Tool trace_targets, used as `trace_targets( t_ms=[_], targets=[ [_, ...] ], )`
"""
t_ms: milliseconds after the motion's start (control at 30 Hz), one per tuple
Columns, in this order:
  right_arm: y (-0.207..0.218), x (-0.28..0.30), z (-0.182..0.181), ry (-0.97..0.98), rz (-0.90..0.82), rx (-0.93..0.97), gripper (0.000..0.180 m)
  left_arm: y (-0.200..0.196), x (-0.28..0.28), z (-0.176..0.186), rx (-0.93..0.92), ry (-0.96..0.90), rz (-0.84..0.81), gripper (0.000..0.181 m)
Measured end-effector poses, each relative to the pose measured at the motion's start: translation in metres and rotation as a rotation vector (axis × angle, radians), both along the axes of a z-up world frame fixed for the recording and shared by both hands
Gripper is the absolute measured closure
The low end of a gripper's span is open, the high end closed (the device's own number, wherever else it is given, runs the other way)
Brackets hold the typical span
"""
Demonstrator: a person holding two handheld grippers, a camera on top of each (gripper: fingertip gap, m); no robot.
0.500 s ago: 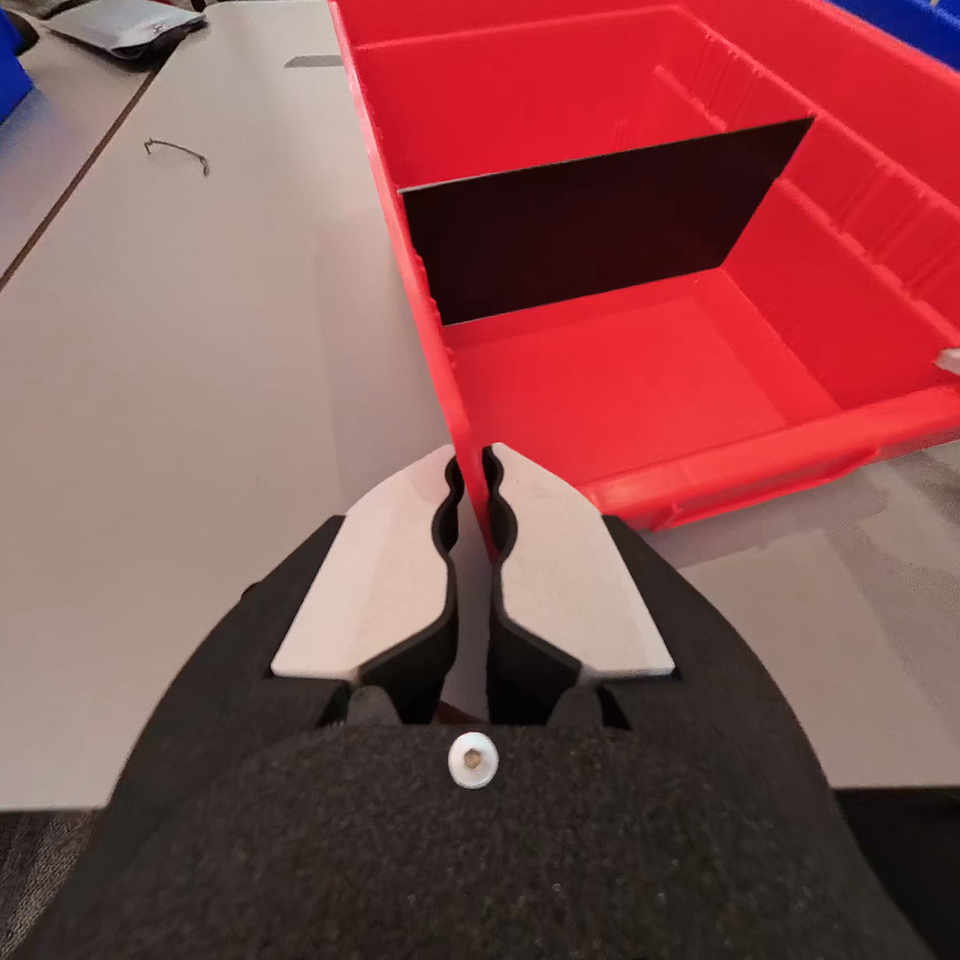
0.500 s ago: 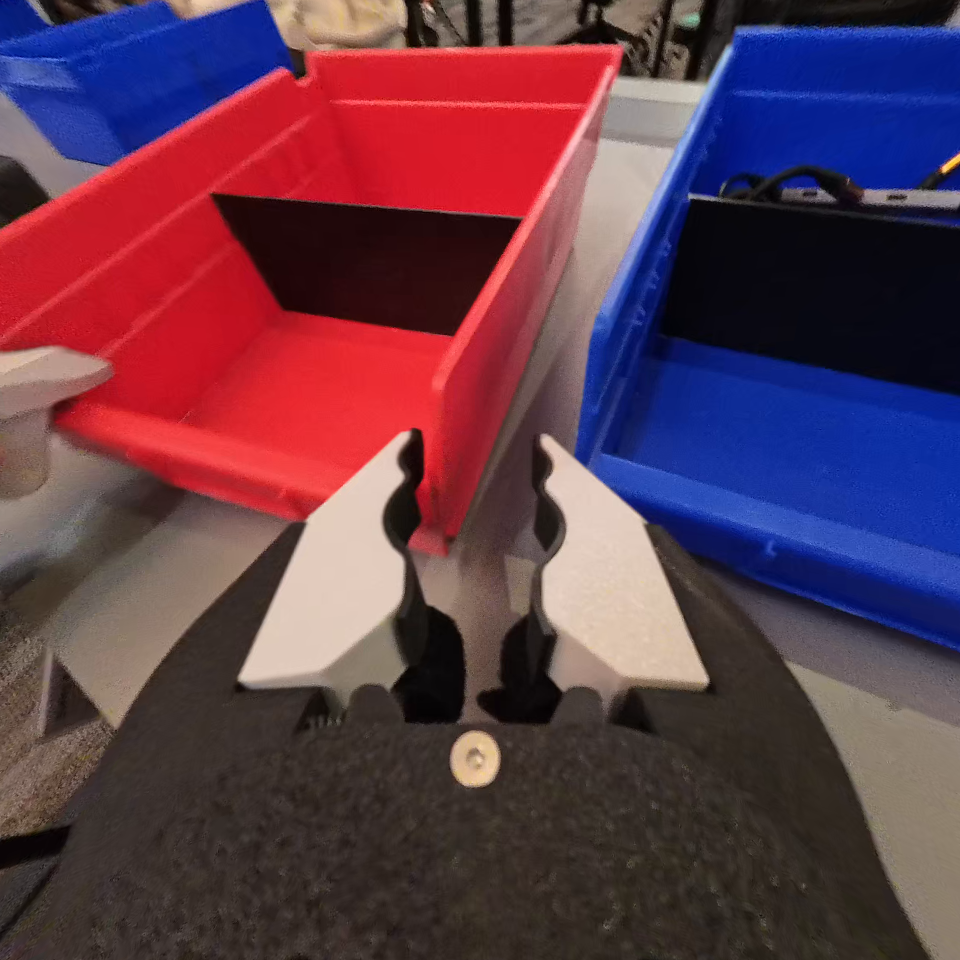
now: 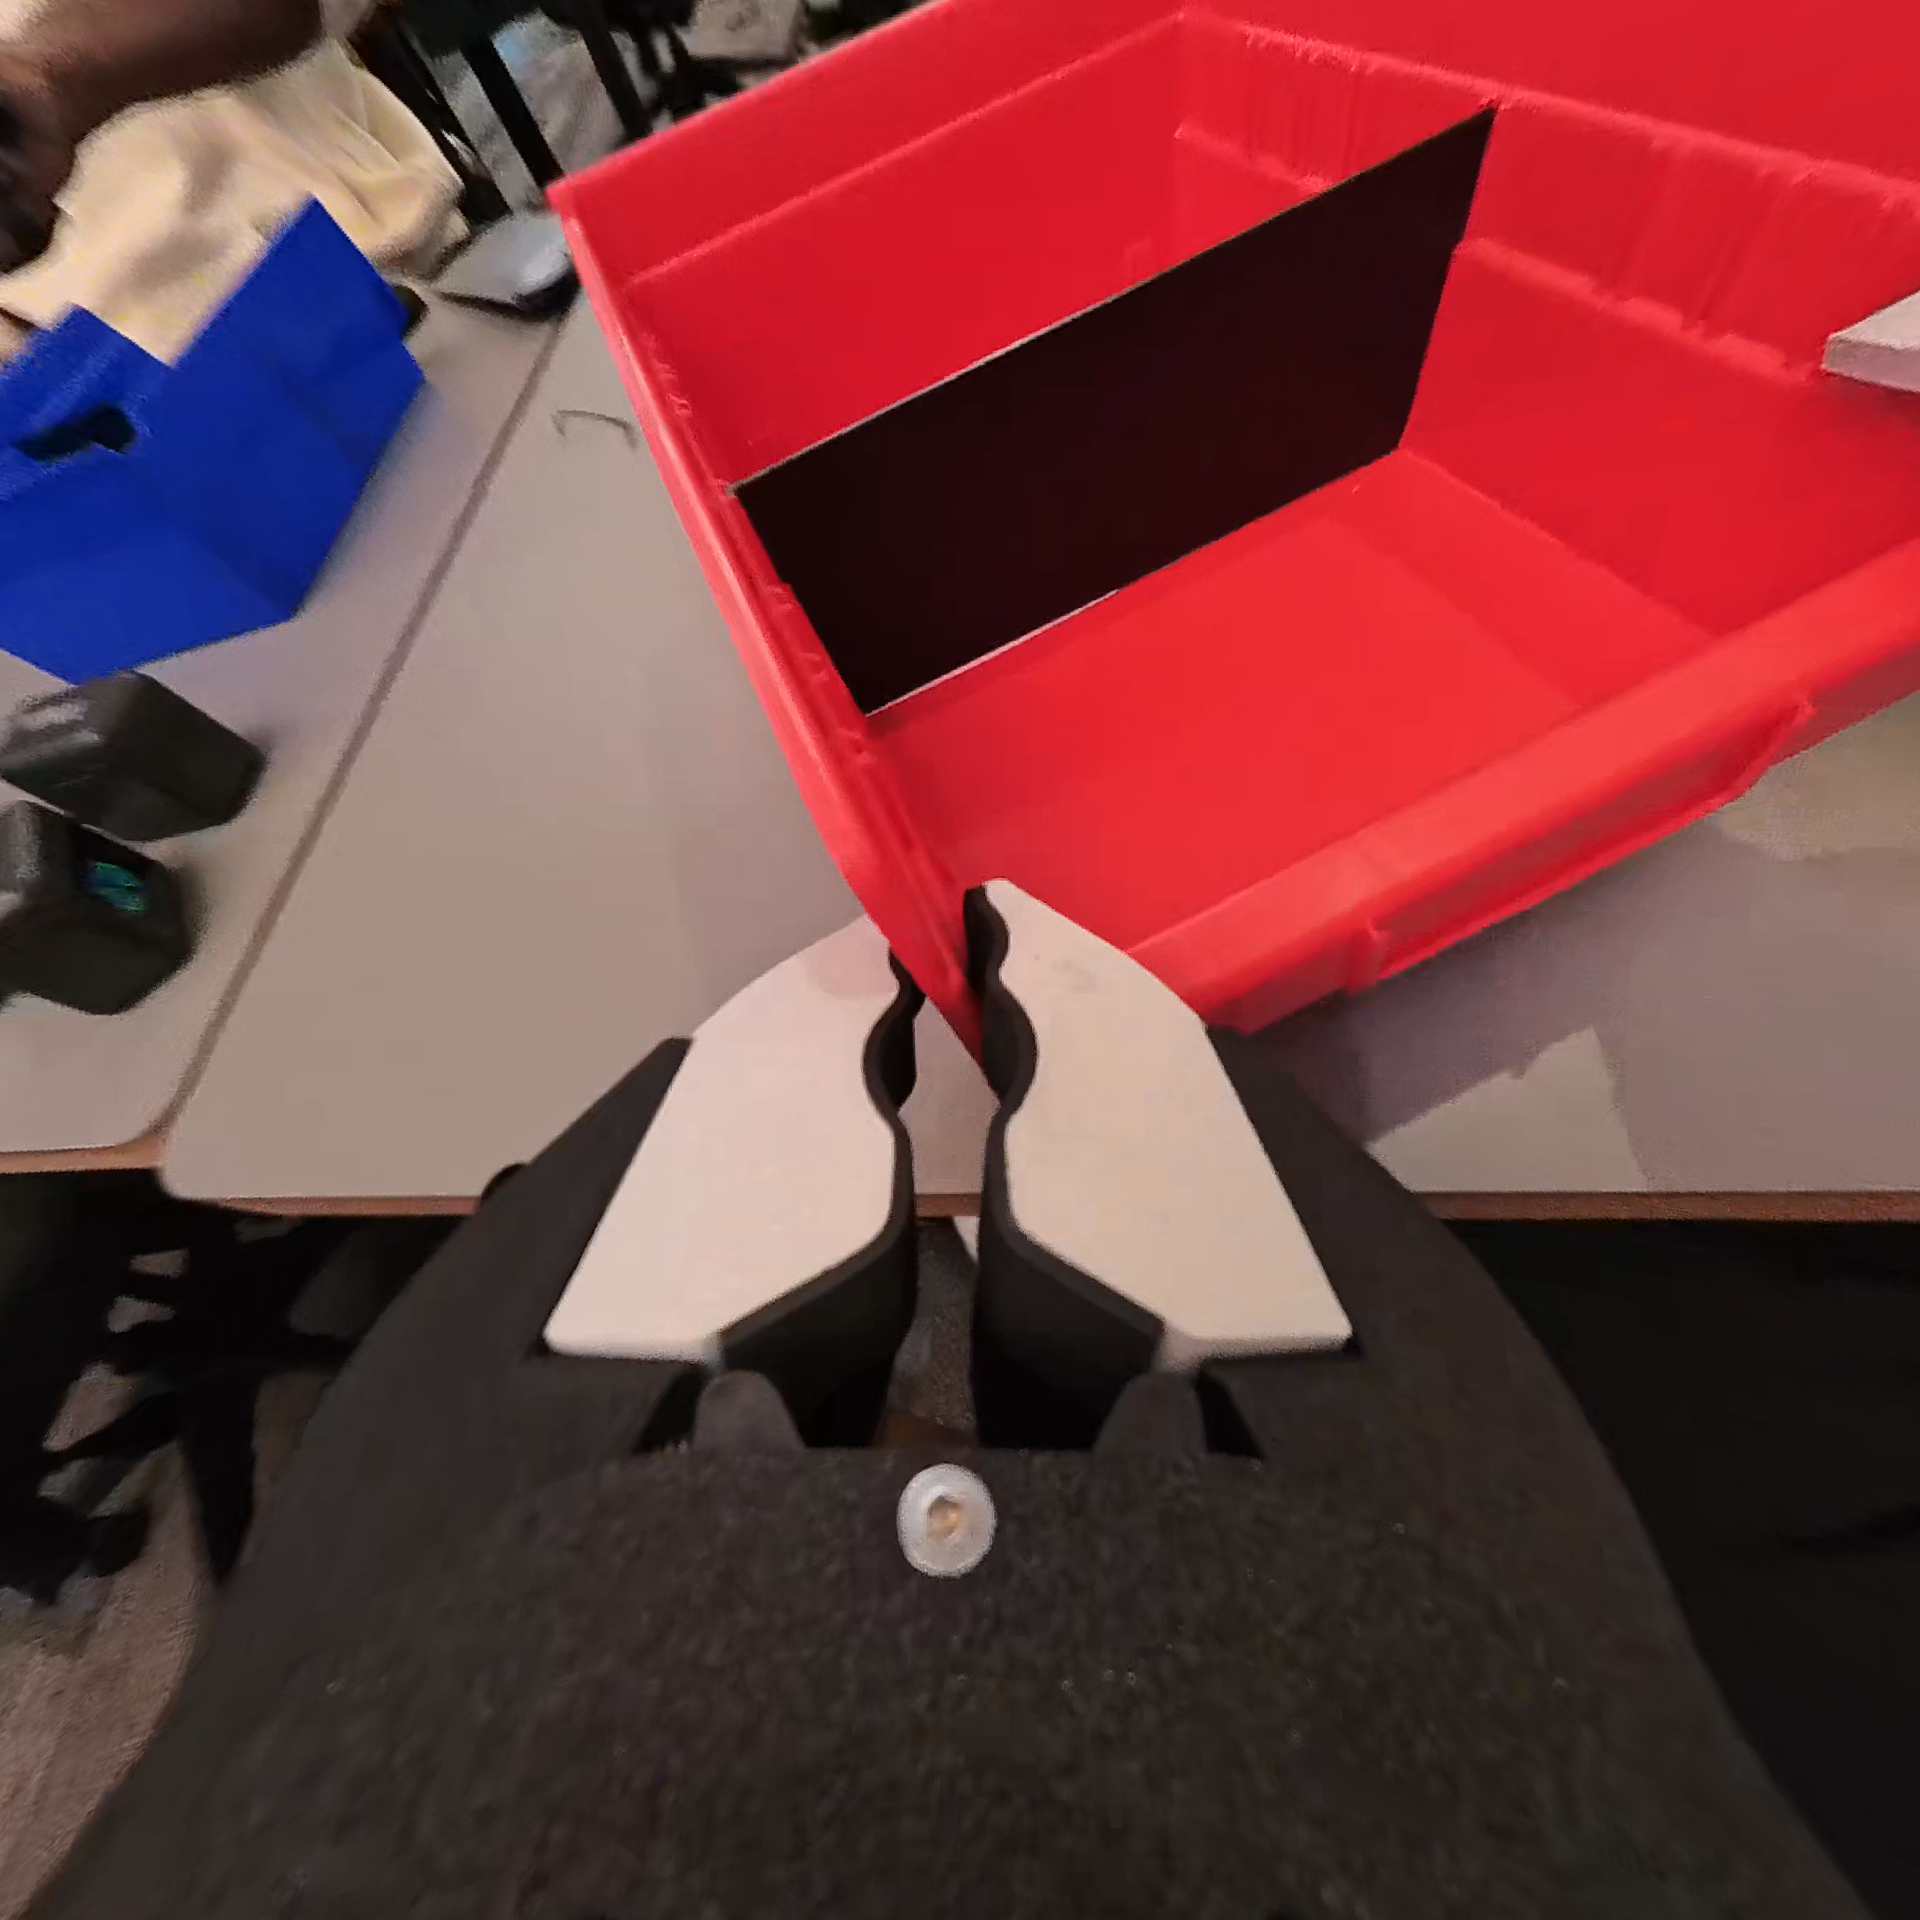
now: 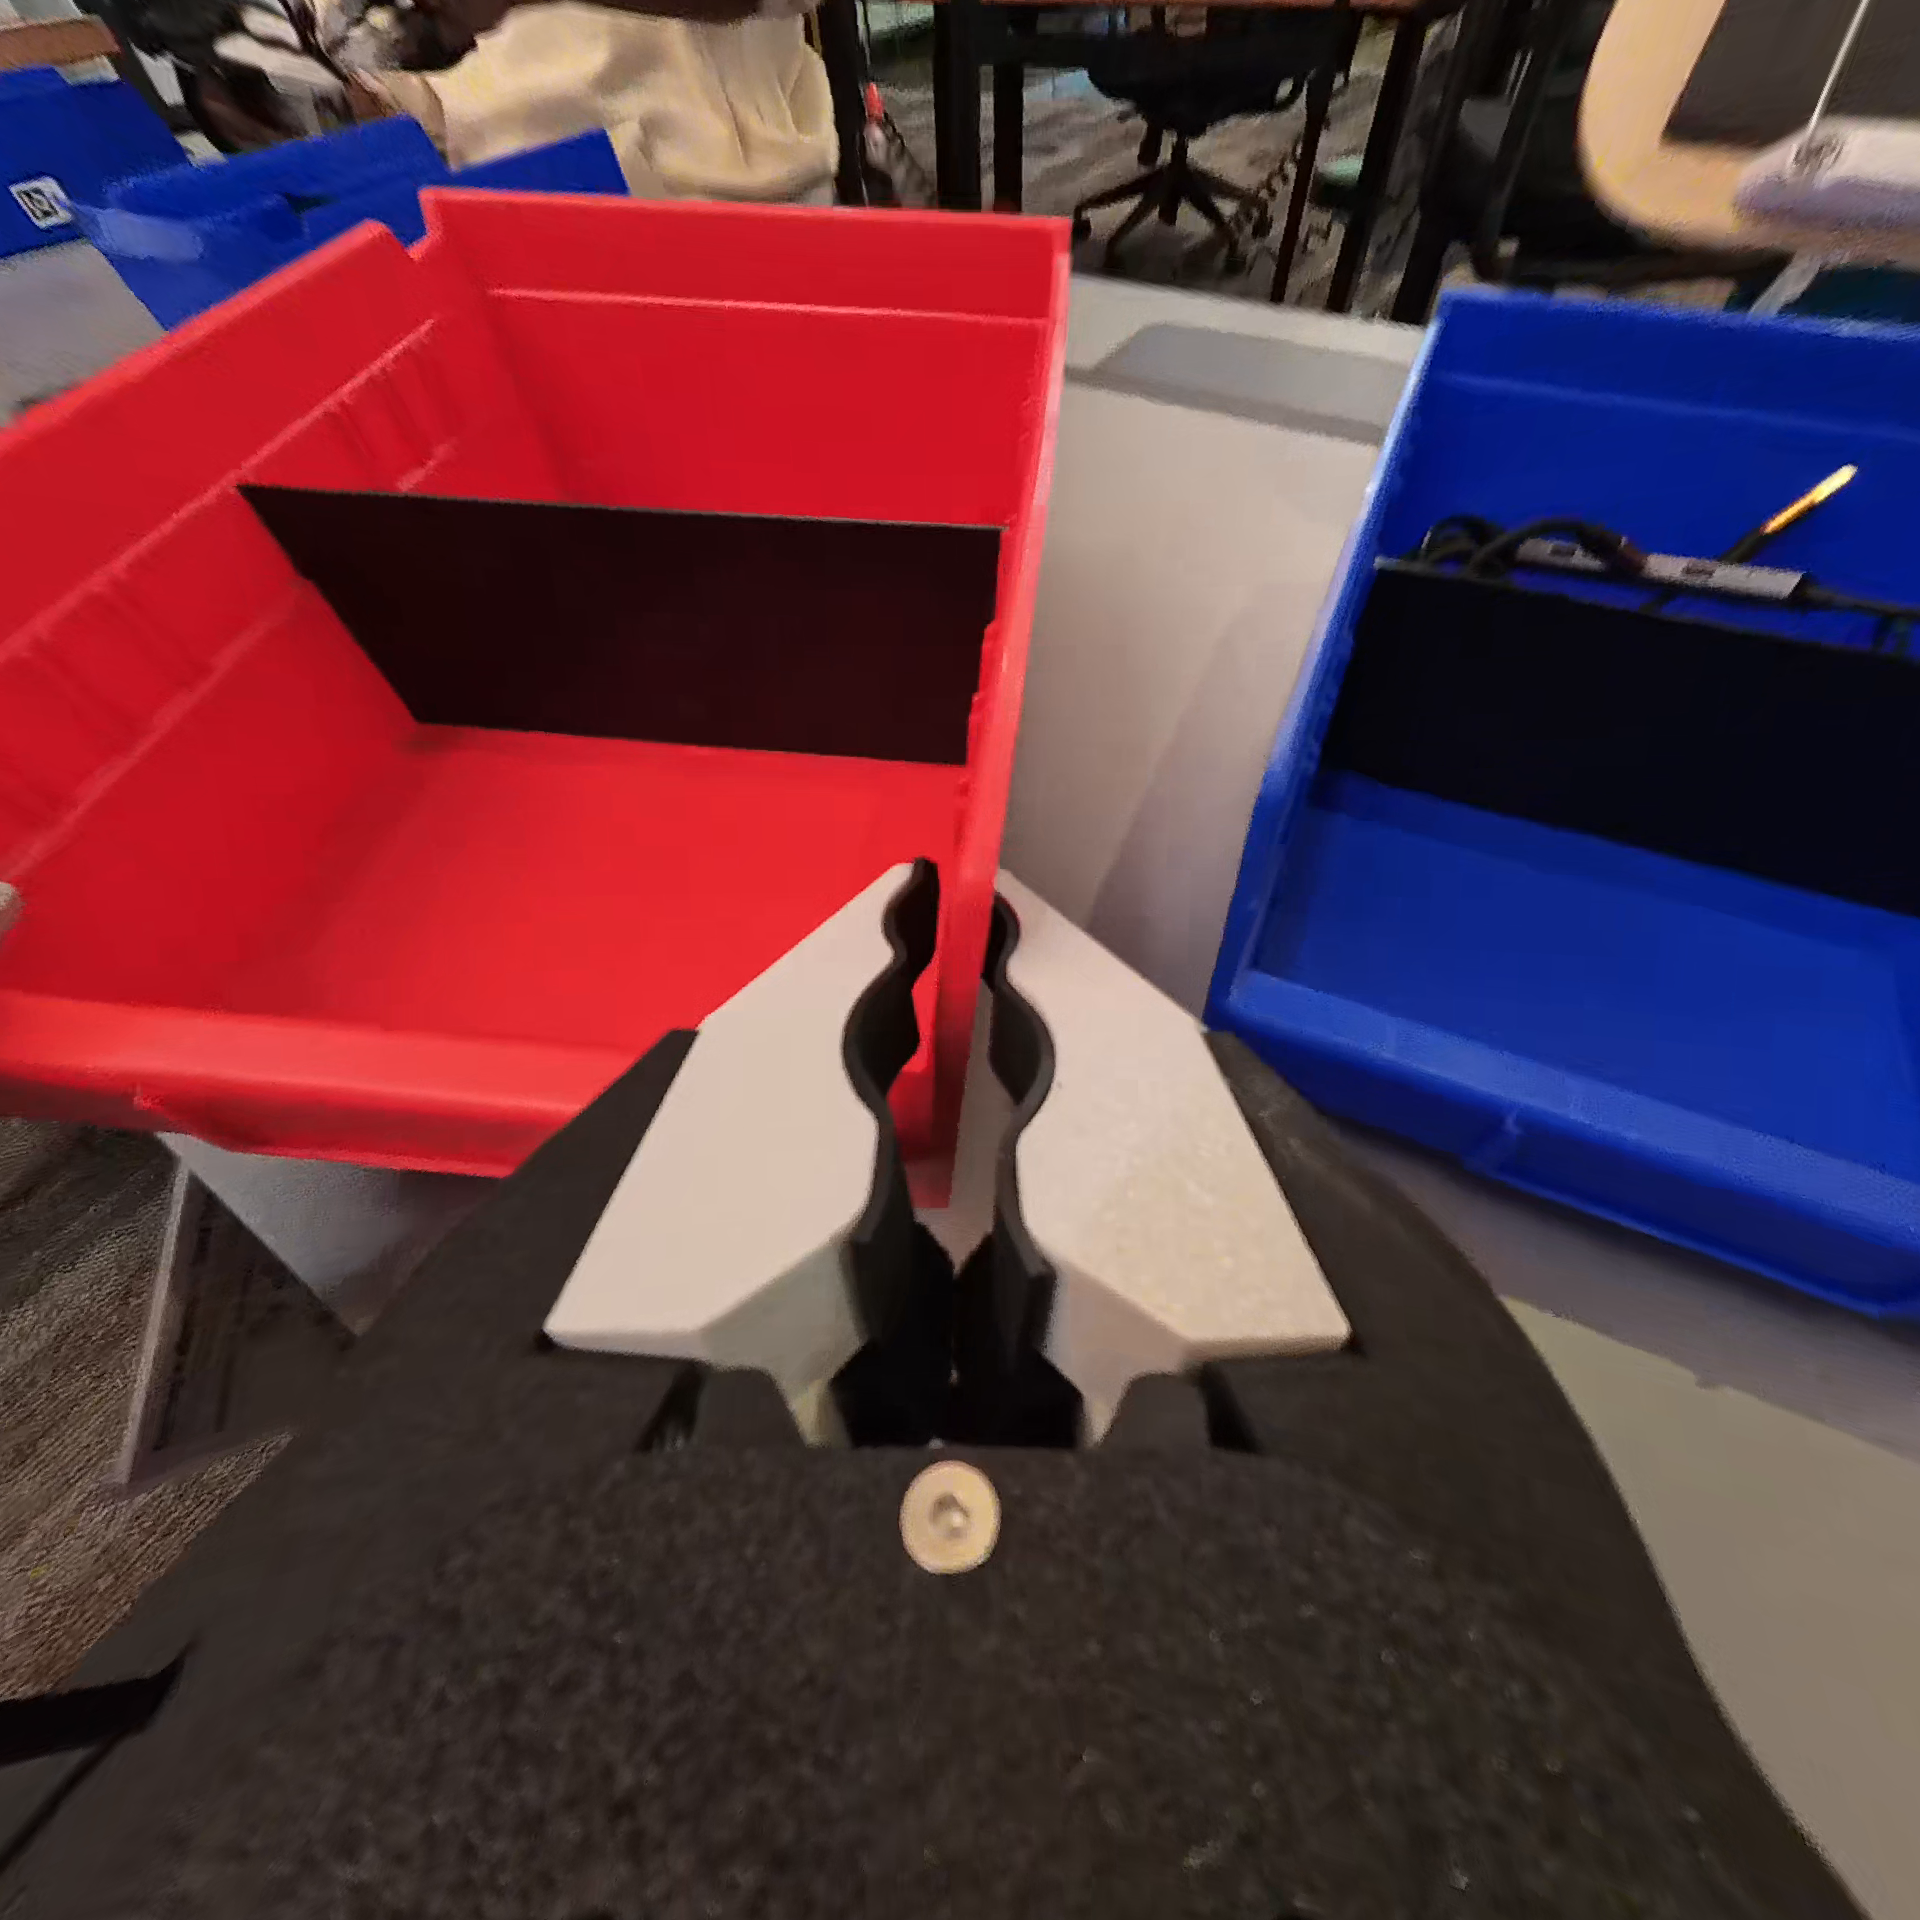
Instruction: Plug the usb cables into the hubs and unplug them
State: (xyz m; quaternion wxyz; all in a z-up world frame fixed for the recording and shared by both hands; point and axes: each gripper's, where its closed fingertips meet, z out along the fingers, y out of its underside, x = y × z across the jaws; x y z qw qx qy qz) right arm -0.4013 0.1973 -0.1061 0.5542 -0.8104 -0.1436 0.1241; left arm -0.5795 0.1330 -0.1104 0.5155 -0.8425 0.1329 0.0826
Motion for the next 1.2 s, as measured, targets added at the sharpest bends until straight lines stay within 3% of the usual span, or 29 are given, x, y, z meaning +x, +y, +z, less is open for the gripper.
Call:
trace_targets(
  t_ms=[167, 333, 567, 667, 800, 967, 1067, 1200],
  targets=[
    [-0.003, 0.018, 0.051, 0.028, -0.017, 0.111, 0.174, -0.007, 0.016, 0.054, 0.118, 0.073, 0.006, 0.174],
    [-0.004, 0.085, 0.110, 0.060, -0.113, 0.217, 0.174, 0.008, 0.075, 0.113, 0.232, 0.112, -0.089, 0.174],
    [-0.013, 0.262, 0.166, 0.145, -0.427, 0.276, 0.174, 0.047, 0.241, 0.173, 0.338, 0.123, -0.346, 0.173],
    [-0.022, 0.346, 0.168, 0.054, -0.512, 0.283, 0.175, 0.061, 0.325, 0.179, 0.350, 0.097, -0.458, 0.174],
    [-0.041, 0.456, 0.130, 0.031, -0.588, 0.222, 0.175, 0.065, 0.440, 0.153, 0.327, 0.087, -0.584, 0.174],
    [-0.052, 0.566, 0.049, -0.013, -0.662, 0.060, 0.176, 0.064, 0.555, 0.069, 0.212, 0.034, -0.662, 0.174],
    [-0.054, 0.597, 0.011, -0.034, -0.658, -0.020, 0.175, 0.059, 0.588, 0.021, 0.133, -0.002, -0.663, 0.174],
    [-0.044, 0.604, -0.018, -0.036, -0.600, -0.022, 0.175, 0.061, 0.596, -0.015, 0.068, 0.002, -0.644, 0.173]
  ],
)
